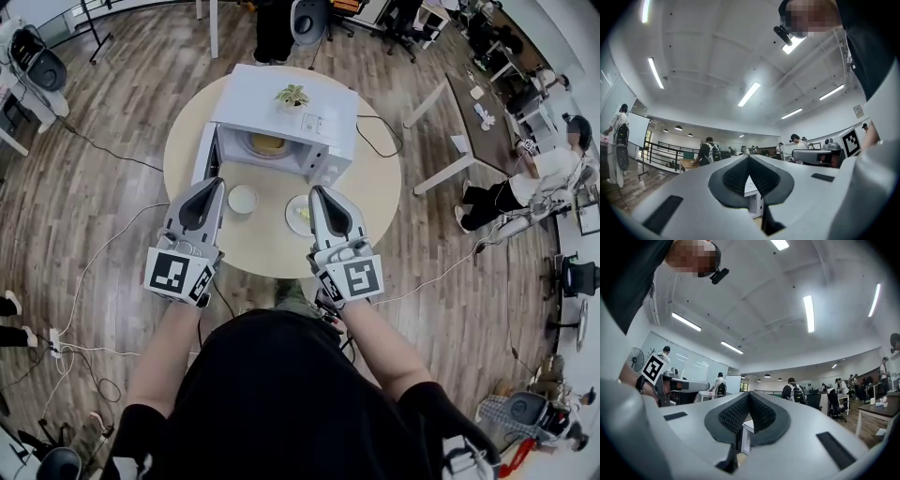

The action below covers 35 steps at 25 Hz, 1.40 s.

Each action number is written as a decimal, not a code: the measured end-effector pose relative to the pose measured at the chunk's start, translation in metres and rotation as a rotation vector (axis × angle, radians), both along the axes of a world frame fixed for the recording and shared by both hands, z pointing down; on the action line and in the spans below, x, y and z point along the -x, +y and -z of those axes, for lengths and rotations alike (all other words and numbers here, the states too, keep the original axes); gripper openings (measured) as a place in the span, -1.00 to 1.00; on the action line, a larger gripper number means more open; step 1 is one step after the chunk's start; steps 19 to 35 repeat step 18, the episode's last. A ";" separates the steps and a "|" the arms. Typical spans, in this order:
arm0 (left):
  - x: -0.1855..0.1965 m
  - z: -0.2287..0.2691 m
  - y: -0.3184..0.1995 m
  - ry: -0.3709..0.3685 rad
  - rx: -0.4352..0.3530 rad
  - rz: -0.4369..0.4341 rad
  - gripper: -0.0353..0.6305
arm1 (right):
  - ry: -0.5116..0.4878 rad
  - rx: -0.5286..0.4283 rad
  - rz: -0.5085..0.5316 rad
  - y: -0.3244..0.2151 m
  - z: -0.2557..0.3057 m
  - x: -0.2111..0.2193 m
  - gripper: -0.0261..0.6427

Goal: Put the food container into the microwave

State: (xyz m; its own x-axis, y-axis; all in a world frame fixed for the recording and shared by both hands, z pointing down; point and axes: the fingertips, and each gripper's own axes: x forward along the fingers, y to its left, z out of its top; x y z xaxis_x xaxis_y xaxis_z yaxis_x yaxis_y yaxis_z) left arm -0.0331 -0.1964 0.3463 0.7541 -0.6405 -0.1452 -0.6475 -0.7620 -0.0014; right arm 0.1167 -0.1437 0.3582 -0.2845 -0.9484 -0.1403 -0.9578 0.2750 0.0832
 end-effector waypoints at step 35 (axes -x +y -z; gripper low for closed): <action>0.000 -0.003 0.010 0.027 0.026 -0.005 -0.84 | -0.023 0.029 -0.024 0.014 -0.006 -0.009 -0.88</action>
